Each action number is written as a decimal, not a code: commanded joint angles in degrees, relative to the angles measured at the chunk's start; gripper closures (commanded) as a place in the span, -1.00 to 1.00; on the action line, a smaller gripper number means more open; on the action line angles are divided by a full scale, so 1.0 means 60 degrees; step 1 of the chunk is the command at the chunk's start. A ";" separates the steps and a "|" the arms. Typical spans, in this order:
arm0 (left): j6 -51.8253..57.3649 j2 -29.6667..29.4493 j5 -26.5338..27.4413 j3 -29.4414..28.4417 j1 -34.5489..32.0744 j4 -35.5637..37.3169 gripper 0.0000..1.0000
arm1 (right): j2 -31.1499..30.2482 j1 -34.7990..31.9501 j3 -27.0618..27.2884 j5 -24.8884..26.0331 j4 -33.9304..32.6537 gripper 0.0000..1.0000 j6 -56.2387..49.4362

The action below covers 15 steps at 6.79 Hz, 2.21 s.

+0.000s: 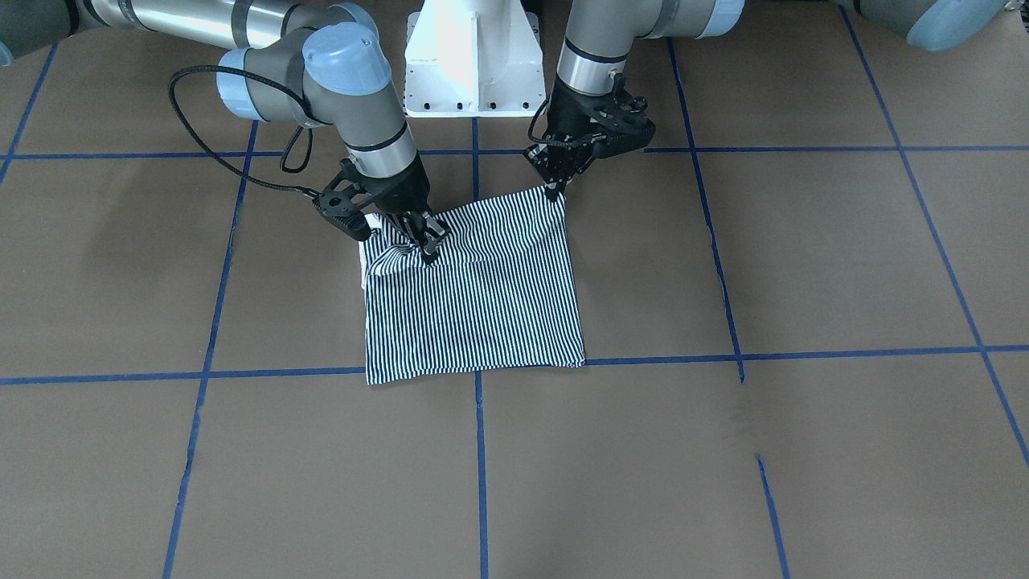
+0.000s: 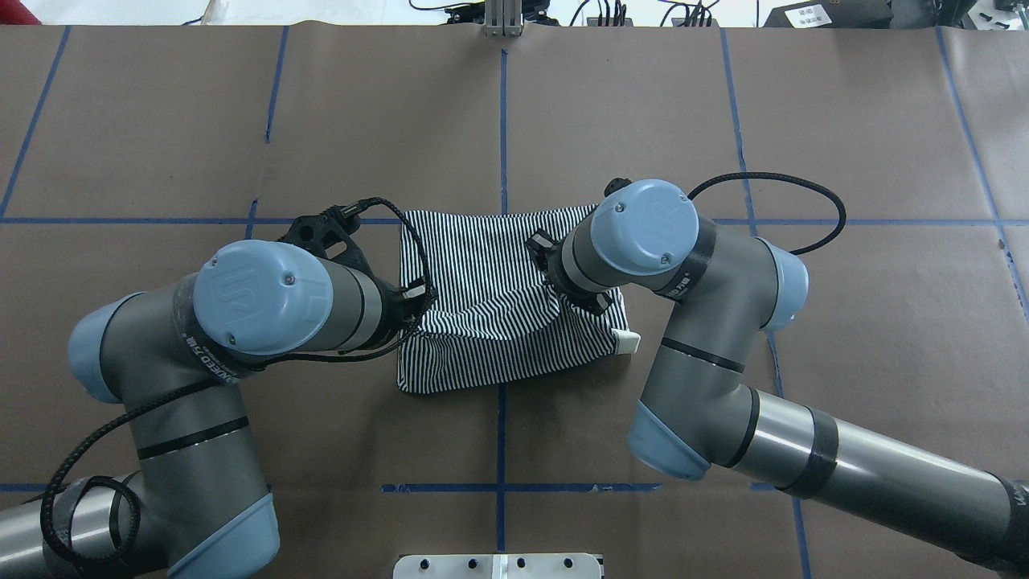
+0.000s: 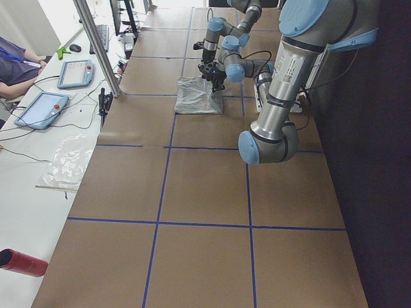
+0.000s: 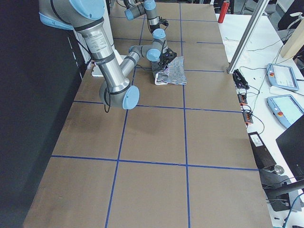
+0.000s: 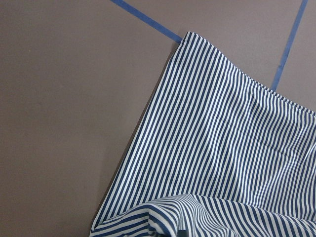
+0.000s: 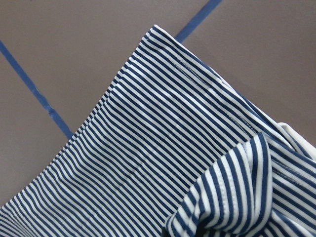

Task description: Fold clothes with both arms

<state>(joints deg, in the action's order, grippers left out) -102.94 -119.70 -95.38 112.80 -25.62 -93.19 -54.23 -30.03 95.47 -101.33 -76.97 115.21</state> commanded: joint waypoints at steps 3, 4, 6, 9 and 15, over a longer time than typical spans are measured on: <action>-0.0491 -0.1209 -0.0012 -0.2903 -0.1448 -0.1643 1.00 | 0.1734 -0.0820 -0.2714 0.0028 0.0303 1.00 -0.0335; 0.0245 -0.1652 -0.0056 -0.4560 -0.2457 -0.2550 -0.96 | 0.2294 -0.1260 -0.3670 -0.0001 0.0318 -0.98 -0.0466; 0.1901 -0.1686 -0.1251 -0.4971 -0.3957 -0.2720 -1.00 | 0.2358 -0.1877 -0.3985 -0.0045 0.0318 -1.00 -0.1371; 0.2010 -0.1511 -0.1649 -0.4681 -0.3962 -0.2692 -1.00 | 0.2373 -0.2055 -0.4046 -0.0350 0.0318 -1.00 -0.2192; 0.2670 -0.0250 -0.2532 -0.2760 -0.3962 -0.2310 -1.00 | 0.2548 -0.0884 -0.4628 0.0597 -0.1616 -1.00 -0.7797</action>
<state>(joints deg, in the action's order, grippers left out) -87.18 -121.51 -110.41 95.86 -49.39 -107.22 -39.52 -36.36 69.49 -99.38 -85.51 75.04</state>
